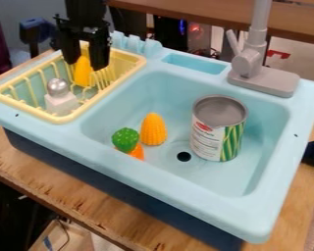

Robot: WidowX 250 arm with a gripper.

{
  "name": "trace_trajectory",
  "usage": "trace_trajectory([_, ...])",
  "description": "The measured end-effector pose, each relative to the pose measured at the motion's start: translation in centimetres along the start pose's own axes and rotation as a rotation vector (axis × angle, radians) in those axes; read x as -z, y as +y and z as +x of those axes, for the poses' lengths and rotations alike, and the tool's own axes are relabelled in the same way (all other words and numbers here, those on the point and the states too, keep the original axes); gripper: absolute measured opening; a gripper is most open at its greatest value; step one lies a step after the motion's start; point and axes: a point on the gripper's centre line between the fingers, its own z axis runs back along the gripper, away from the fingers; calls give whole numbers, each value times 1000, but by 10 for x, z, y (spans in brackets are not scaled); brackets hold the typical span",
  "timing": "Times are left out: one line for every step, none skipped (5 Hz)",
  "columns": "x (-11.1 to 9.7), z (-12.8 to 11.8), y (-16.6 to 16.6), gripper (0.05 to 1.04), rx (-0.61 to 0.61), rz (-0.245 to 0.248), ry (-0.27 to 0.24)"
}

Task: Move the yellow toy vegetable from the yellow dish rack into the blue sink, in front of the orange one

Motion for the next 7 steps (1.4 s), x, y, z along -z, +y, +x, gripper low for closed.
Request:
trace_trajectory([2,3,2,950,21,-32,1])
trace_trajectory([4,5,10,668,22,-56,19])
trace_trajectory([3,5,15,418,16,-71,33])
trace_trajectory([-1,3,16,371,-2,-75,41])
trace_trajectory([-14,2,19,371,-41,-104,25])
trace_trajectory([-45,8,22,358,-71,-87,-38])
trace_trajectory([-78,-2,18,353,-79,-35,-90])
